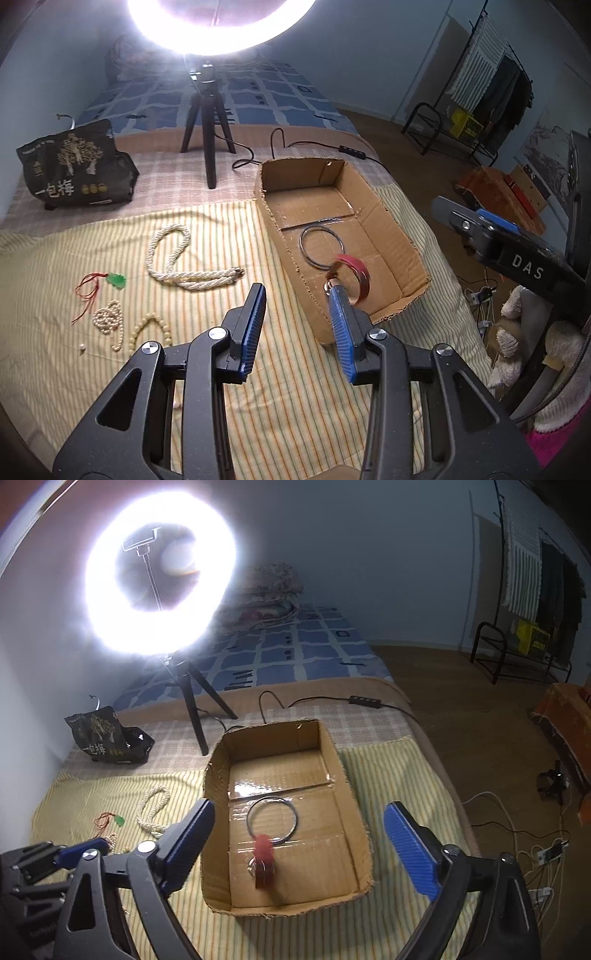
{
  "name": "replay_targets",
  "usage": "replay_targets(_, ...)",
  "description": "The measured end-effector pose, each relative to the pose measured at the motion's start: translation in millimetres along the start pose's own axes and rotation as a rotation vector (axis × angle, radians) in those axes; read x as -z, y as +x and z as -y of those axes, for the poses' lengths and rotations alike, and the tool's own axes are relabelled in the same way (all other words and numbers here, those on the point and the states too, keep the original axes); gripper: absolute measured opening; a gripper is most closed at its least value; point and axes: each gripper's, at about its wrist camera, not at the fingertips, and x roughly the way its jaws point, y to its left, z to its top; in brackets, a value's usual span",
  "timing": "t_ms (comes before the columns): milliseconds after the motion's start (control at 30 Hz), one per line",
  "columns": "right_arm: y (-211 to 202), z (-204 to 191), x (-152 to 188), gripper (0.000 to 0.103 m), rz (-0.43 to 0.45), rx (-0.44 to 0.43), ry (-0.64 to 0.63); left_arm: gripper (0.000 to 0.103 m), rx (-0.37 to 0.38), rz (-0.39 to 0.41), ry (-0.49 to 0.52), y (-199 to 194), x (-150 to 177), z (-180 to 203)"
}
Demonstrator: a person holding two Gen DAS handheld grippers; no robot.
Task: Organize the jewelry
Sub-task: 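Move the left tool to the small pearl strand while the right tool reaches the cream bead bracelet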
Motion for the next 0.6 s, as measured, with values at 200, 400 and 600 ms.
replay_targets(200, -16.5, -3.8, 3.3, 0.100, 0.018, 0.008, -0.022, 0.036, -0.019, 0.033, -0.012, -25.1, 0.3, -7.5)
replay_targets(400, -32.5, -13.7, 10.2, 0.102, 0.053, 0.016, -0.069, 0.036, -0.024, 0.068, -0.030, -46.4, 4.9, -24.8)
replay_targets(600, -33.3, -28.4, 19.2, 0.102, 0.052, -0.004, -0.092, 0.036, -0.029, 0.101, -0.068, -58.4, 8.1, -61.1)
